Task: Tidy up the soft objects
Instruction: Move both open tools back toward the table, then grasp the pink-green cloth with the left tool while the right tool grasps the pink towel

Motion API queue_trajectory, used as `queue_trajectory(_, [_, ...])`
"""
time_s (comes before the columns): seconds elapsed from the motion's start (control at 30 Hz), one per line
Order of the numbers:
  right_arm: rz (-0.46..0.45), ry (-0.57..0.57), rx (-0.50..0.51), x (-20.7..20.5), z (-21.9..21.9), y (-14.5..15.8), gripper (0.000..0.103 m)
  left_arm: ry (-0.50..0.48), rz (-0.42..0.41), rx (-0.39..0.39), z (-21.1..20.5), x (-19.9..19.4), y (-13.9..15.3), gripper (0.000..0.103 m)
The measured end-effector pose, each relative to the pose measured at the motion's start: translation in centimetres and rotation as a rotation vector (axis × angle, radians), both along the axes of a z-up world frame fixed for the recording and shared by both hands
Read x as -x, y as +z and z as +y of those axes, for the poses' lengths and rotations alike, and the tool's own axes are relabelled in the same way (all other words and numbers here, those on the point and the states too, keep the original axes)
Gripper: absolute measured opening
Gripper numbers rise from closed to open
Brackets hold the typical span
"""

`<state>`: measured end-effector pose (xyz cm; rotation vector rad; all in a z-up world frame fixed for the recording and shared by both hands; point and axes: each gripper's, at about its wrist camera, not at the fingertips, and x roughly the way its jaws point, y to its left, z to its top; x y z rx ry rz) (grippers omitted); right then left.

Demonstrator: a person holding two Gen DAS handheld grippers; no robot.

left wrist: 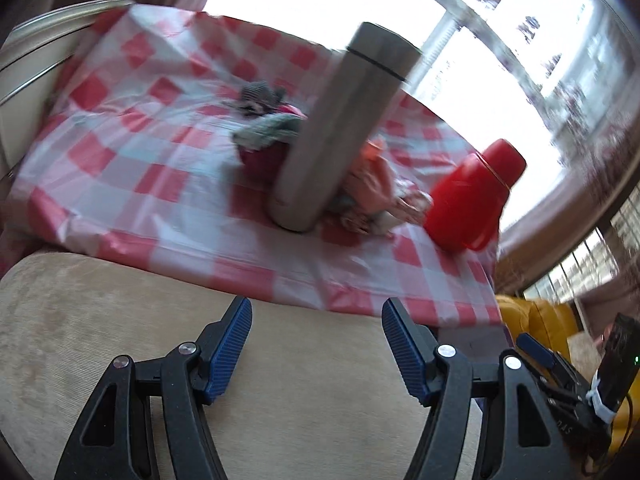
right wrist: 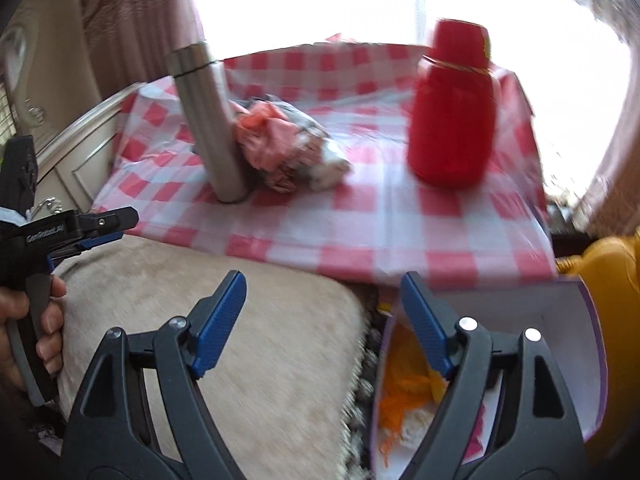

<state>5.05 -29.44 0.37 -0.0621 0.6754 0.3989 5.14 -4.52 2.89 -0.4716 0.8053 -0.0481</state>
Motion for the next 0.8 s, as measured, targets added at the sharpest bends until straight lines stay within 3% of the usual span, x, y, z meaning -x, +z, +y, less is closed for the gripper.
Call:
queue_trajectory(0.07, [-0.024,0.018,0.056,-0.8,1.5,0.0,0.083,0.047,0.004,0.013,1.6,-0.3,-0.1,0.068])
queue_trajectory(0.3, [-0.042,0.106,0.073,-5.0,5.7,0.7,0.083,0.151,0.023,0.041,5.6,-1.2,-0.6,0.068])
queue_trajectory(0.8, [-0.145,0.279,0.202,-13.3,11.6,-0.3,0.083,0.212,0.071,0.107,9.7,-3.9,-1.3,0.068])
